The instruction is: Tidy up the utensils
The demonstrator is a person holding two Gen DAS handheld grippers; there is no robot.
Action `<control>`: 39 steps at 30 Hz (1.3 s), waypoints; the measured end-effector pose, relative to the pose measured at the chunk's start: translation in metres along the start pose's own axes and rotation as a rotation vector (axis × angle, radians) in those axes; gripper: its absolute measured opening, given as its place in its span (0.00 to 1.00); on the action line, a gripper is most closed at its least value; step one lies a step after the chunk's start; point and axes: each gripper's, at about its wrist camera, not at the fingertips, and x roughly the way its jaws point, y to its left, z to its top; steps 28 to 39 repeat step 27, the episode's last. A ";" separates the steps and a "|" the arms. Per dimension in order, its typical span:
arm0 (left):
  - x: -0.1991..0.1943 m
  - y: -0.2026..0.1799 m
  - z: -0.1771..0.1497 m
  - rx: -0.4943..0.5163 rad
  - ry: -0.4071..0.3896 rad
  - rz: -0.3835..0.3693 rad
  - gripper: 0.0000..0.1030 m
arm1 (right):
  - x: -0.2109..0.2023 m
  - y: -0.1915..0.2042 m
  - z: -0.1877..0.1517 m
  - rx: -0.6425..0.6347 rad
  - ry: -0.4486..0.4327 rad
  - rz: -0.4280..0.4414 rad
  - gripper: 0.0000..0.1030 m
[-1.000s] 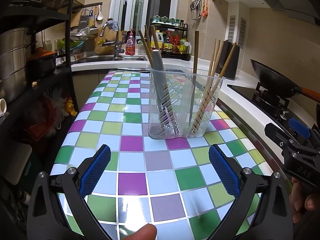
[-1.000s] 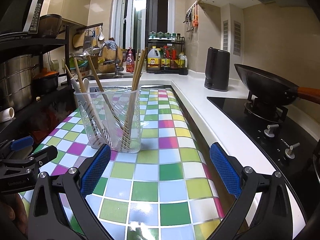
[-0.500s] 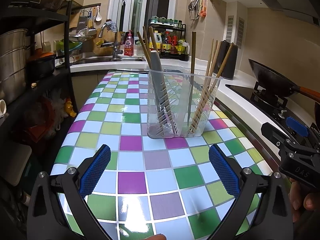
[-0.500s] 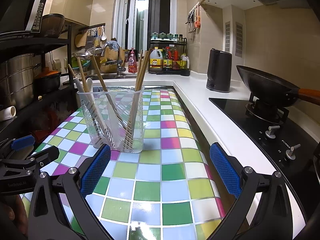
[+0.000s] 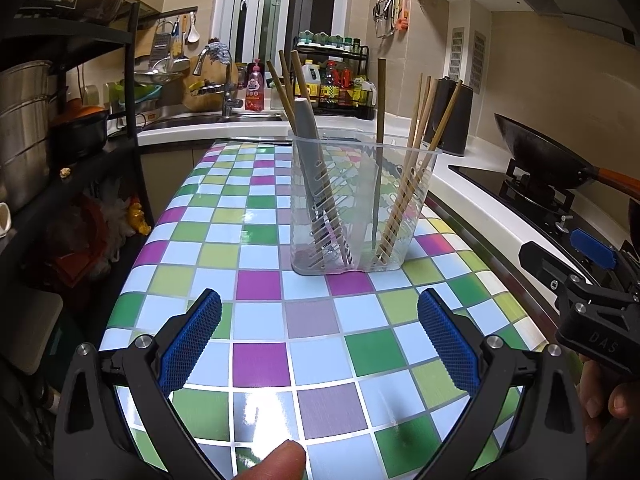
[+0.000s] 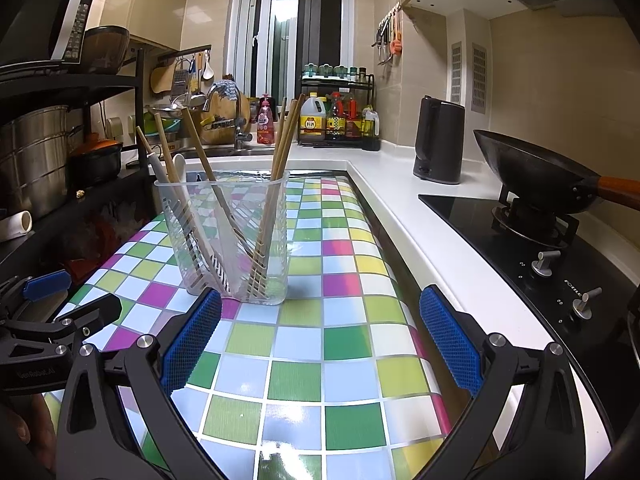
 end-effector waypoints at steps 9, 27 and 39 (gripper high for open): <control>-0.002 0.002 -0.002 -0.004 -0.014 -0.012 0.93 | 0.000 0.000 0.000 0.001 0.002 0.002 0.95; -0.001 0.001 -0.001 0.009 -0.008 -0.002 0.93 | 0.002 0.001 -0.002 0.005 0.004 0.002 0.95; -0.001 0.001 -0.001 0.009 -0.008 -0.002 0.93 | 0.002 0.001 -0.002 0.005 0.004 0.002 0.95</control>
